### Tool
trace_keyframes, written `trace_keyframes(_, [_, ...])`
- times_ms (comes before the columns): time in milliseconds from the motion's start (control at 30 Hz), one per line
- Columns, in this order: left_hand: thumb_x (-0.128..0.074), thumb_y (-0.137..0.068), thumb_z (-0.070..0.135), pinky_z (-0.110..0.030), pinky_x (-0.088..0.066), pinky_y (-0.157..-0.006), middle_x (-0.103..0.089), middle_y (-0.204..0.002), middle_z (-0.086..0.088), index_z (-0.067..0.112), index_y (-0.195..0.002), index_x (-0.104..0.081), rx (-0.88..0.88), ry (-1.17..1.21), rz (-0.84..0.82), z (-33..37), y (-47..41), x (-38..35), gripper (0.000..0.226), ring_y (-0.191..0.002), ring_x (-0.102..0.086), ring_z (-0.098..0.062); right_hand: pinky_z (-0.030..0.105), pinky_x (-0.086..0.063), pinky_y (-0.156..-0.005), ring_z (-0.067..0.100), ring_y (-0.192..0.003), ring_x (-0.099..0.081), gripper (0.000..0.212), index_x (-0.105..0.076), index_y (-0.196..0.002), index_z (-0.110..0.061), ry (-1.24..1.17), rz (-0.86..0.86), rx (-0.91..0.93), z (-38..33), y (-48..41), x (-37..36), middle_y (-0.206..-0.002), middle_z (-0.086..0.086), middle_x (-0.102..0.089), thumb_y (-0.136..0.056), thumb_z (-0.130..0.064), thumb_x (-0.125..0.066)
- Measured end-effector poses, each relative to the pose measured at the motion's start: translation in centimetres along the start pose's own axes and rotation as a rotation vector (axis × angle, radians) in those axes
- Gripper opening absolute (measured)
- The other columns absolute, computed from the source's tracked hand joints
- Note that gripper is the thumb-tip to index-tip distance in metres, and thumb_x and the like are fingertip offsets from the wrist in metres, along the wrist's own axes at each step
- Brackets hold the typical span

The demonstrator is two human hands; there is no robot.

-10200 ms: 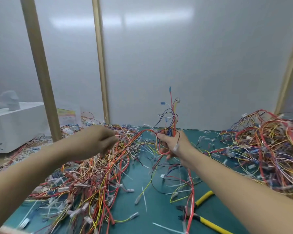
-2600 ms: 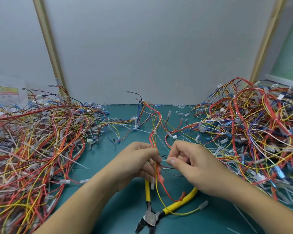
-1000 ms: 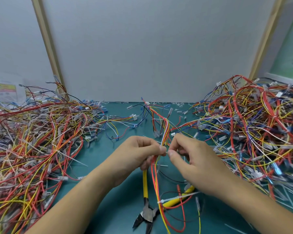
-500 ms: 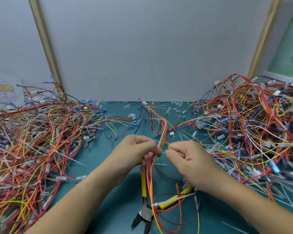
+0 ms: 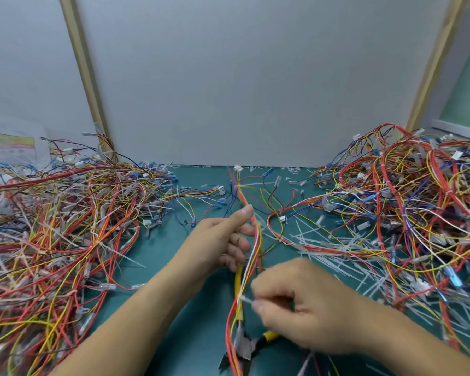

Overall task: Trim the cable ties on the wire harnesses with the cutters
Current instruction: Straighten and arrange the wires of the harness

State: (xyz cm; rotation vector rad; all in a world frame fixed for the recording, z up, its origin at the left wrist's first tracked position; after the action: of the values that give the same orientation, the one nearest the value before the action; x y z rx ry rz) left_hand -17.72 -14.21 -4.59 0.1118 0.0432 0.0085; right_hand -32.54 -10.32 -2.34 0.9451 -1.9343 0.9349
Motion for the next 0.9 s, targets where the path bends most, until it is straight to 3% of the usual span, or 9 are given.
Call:
trace_keyframes(100, [-0.067, -0.092, 0.027, -0.019, -0.04, -0.038, -0.054, -0.057, -0.004, 0.003, -0.083, -0.061, -0.035, -0.002, -0.001, -0.3, 0.0, -0.2, 0.026, -0.041, -0.049, -0.011, 0.033, -0.033, -0.056, 0.016, -0.059, -0.039, 0.035, -0.038, -0.061, -0.017, 0.008, -0.07, 0.033, -0.6, 0.0, -0.7, -0.059, 0.001, -0.04, -0.09, -0.022, -0.057])
trace_keyframes(167, [-0.066, -0.092, 0.016, -0.018, -0.04, -0.039, -0.053, -0.055, -0.004, -0.001, -0.082, -0.061, -0.046, 0.028, -0.015, -0.2, 0.1, -0.2, 0.02, -0.04, -0.05, -0.01, 0.031, -0.036, -0.059, 0.011, -0.062, -0.043, 0.031, -0.045, -0.064, -0.022, -0.024, 0.012, 0.015, -0.2, 0.0, -0.2, -0.063, -0.004, -0.045, -0.092, -0.027, -0.057])
trace_keyframes(233, [-0.063, -0.093, 0.012, -0.017, -0.044, -0.042, -0.056, -0.056, -0.004, -0.011, -0.087, -0.06, -0.071, 0.066, -0.051, 0.0, 0.3, -0.2, 0.024, -0.044, -0.054, -0.012, 0.025, -0.038, -0.062, 0.008, -0.067, -0.048, 0.026, -0.052, -0.068, -0.024, -0.066, 0.284, -0.055, 0.9, 0.2, 1.3, -0.069, -0.008, -0.048, -0.092, -0.034, -0.055])
trace_keyframes(300, [-0.062, -0.094, 0.014, -0.017, -0.048, -0.049, -0.059, -0.068, -0.013, -0.019, -0.095, -0.059, -0.112, 0.085, -0.084, 0.3, 0.5, -0.3, 0.032, -0.052, -0.057, -0.013, 0.029, -0.042, -0.066, 0.012, -0.074, -0.052, 0.023, -0.059, -0.076, -0.021, -0.007, 0.586, -0.138, 2.0, 0.8, 3.0, -0.076, -0.008, -0.051, -0.092, -0.036, -0.052])
trace_keyframes(367, [-0.063, -0.092, 0.015, -0.016, -0.05, -0.053, -0.059, -0.08, -0.021, -0.018, -0.099, -0.06, -0.159, 0.101, -0.115, 0.6, 0.8, -0.6, 0.033, -0.059, -0.062, -0.012, 0.029, -0.043, -0.077, 0.014, -0.087, -0.053, 0.019, -0.064, -0.089, -0.022, 0.146, 0.715, -0.205, 2.5, 1.1, 4.1, -0.089, -0.007, -0.054, -0.091, -0.037, -0.052])
trace_keyframes(467, [-0.067, -0.085, 0.021, -0.017, -0.051, -0.057, -0.064, -0.079, -0.017, -0.003, -0.087, -0.067, -0.211, 0.074, -0.147, 1.0, 1.1, -0.9, 0.024, -0.066, -0.063, -0.013, 0.031, -0.044, -0.085, 0.011, -0.095, -0.054, 0.023, -0.065, -0.096, -0.027, 0.194, 0.577, -0.25, 2.8, 0.9, 3.8, -0.094, -0.012, -0.057, -0.091, -0.043, -0.049])
trace_keyframes(567, [-0.068, -0.085, 0.022, -0.017, -0.05, -0.058, -0.068, -0.076, -0.01, 0.003, -0.085, -0.067, -0.244, 0.065, -0.176, 1.1, 1.3, -1.1, 0.019, -0.065, -0.062, -0.012, 0.039, -0.048, -0.07, 0.009, -0.076, -0.057, 0.02, -0.063, -0.09, -0.03, 0.097, 0.424, -0.312, 3.1, 0.7, 2.7, -0.075, -0.008, -0.061, -0.091, -0.044, -0.048])
trace_keyframes(700, [-0.071, -0.084, 0.025, -0.018, -0.053, -0.062, -0.069, -0.077, -0.009, -0.01, -0.093, -0.062, -0.241, 0.059, -0.168, 1.2, 1.4, -1.1, 0.037, -0.067, -0.063, -0.013, 0.036, -0.039, -0.056, 0.012, -0.059, -0.047, 0.021, -0.061, -0.082, -0.026, 0.102, 0.432, -0.271, 2.9, 0.8, 2.8, -0.057, -0.008, -0.048, -0.092, -0.04, -0.049])
trace_keyframes(900, [-0.076, -0.074, 0.015, -0.021, -0.055, -0.063, -0.071, -0.083, -0.014, 0.005, -0.093, -0.076, -0.124, 0.121, -0.168, 1.0, 1.4, -1.0, 0.021, -0.069, -0.065, -0.019, 0.032, -0.039, -0.057, 0.006, -0.063, -0.039, 0.017, -0.061, -0.076, -0.027, 0.305, 0.466, -0.232, 2.1, 0.8, 3.3, -0.061, -0.016, -0.042, -0.089, -0.034, -0.054])
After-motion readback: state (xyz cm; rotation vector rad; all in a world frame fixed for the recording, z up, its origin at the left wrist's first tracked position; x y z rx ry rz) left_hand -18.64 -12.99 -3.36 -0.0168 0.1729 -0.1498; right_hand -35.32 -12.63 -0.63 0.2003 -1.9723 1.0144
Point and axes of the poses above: each hand's wrist, its own y-axis away from the middle knuckle, its own x-axis out of the back of the hand, z = x × y, the point moved 4 cm from there along -y, towards the middle knuckle
